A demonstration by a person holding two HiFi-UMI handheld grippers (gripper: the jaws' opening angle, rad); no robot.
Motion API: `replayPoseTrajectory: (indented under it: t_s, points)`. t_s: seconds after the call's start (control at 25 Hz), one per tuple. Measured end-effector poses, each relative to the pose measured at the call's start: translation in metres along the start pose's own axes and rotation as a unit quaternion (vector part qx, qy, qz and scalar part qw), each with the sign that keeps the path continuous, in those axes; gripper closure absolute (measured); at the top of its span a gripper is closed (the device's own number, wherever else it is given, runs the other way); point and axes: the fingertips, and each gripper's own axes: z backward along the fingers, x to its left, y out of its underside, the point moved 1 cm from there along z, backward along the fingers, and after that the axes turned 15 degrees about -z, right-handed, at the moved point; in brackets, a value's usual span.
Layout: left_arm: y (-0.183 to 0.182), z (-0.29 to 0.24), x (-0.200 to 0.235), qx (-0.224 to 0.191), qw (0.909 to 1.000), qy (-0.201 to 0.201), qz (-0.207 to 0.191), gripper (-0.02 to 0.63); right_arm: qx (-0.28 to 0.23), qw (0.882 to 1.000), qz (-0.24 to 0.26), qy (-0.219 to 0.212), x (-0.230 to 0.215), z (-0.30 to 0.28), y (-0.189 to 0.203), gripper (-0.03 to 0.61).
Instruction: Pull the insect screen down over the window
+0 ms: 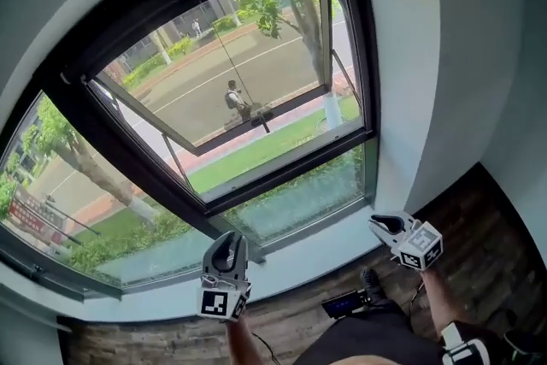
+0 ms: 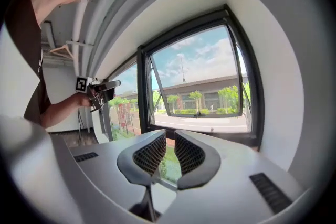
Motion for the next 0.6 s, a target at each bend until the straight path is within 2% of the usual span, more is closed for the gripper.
replayPoseTrajectory:
  t_s: [0.12,0.2,0.28,0.36,0.48,0.6]
  points:
    - [-0.035,-0.022,0.035,0.011,0.9961,-0.02,-0.085,0.528,-0.037,0.993,0.108,-0.019,-0.008,-0.014,-0.079,0.528]
    - [-0.055,-0.049,0.073,0.04,0.9882,-0.043,-0.141,0.477,-0.067,0.98,0.184,-0.023,-0.021,-0.039,-0.139,0.526]
    - [-0.081,-0.08,0.109,0.061,0.976,-0.071,-0.196,0.428,-0.097,0.962,0.255,-0.021,-0.034,-0.061,-0.2,0.526]
    - [-0.113,-0.11,0.139,0.075,0.9591,-0.1,-0.254,0.394,-0.129,0.941,0.314,-0.015,-0.039,-0.072,-0.26,0.526]
    - [-0.157,-0.152,0.177,0.092,0.9289,-0.142,-0.33,0.396,-0.173,0.908,0.382,0.0,-0.042,-0.085,-0.335,0.526]
    - [-0.181,-0.198,0.21,0.111,0.9002,-0.154,-0.392,0.396,-0.216,0.873,0.438,0.012,-0.036,-0.101,-0.396,0.527]
